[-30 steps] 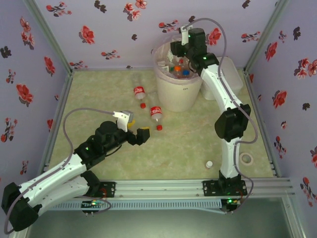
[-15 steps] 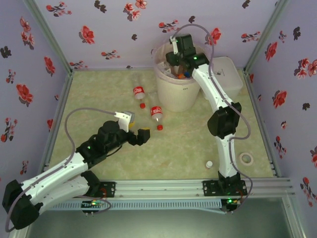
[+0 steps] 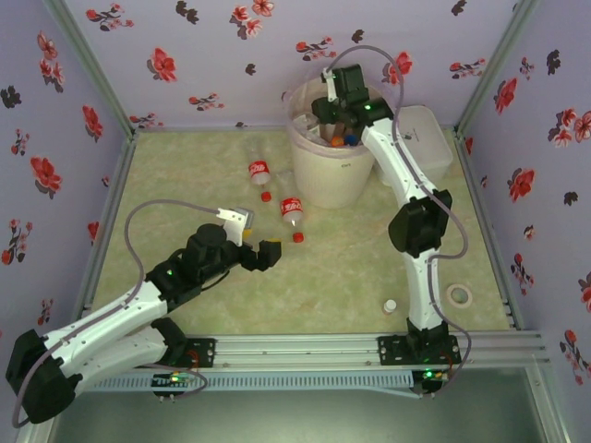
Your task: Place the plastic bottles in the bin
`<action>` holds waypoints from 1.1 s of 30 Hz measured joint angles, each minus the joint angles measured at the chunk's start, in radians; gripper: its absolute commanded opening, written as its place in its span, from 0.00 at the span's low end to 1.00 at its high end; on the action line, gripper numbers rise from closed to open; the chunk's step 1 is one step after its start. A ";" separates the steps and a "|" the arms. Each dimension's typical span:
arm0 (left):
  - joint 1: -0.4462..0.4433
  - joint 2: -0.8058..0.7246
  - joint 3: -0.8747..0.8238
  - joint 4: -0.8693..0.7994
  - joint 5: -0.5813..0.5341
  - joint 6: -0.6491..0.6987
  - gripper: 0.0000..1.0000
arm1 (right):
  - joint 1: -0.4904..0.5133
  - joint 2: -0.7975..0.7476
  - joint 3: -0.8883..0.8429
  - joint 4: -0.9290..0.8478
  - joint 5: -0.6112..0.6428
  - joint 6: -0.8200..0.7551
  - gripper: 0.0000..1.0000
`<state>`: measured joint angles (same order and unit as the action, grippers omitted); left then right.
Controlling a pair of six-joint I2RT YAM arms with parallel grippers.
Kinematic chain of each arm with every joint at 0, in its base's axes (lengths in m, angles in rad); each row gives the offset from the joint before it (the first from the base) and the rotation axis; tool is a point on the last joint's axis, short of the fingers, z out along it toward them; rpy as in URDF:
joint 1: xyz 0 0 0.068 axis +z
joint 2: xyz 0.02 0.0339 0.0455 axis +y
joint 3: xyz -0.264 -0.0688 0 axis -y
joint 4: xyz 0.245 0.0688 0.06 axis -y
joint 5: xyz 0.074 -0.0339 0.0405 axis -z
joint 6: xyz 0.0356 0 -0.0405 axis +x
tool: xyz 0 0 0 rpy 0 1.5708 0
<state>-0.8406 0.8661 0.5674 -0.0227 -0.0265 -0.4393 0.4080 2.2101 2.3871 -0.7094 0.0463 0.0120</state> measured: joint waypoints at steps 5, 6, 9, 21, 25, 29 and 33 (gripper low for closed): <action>0.003 0.023 0.002 -0.002 -0.019 -0.010 1.00 | -0.034 -0.051 0.001 -0.068 -0.085 0.043 0.83; 0.004 0.029 0.004 -0.003 -0.024 -0.011 1.00 | -0.039 -0.065 0.000 -0.074 -0.097 0.050 0.87; 0.018 0.043 0.014 -0.010 -0.040 -0.023 1.00 | -0.049 -0.113 0.001 -0.075 -0.120 0.074 0.94; 0.114 0.050 0.017 -0.017 -0.081 -0.134 1.00 | -0.083 -0.316 -0.041 -0.061 -0.159 0.105 0.96; 0.176 0.105 0.037 -0.027 -0.113 -0.208 1.00 | -0.083 -0.495 -0.251 -0.010 -0.172 0.112 0.96; 0.198 0.224 0.118 -0.049 -0.140 -0.265 1.00 | -0.083 -0.693 -0.491 0.036 -0.170 0.124 0.96; 0.220 0.402 0.245 -0.069 -0.174 -0.297 0.95 | -0.086 -0.894 -0.747 0.087 -0.162 0.151 0.96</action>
<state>-0.6201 1.2678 0.8120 -0.0921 -0.2001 -0.7361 0.3222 1.3163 1.6398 -0.6228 -0.1158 0.1627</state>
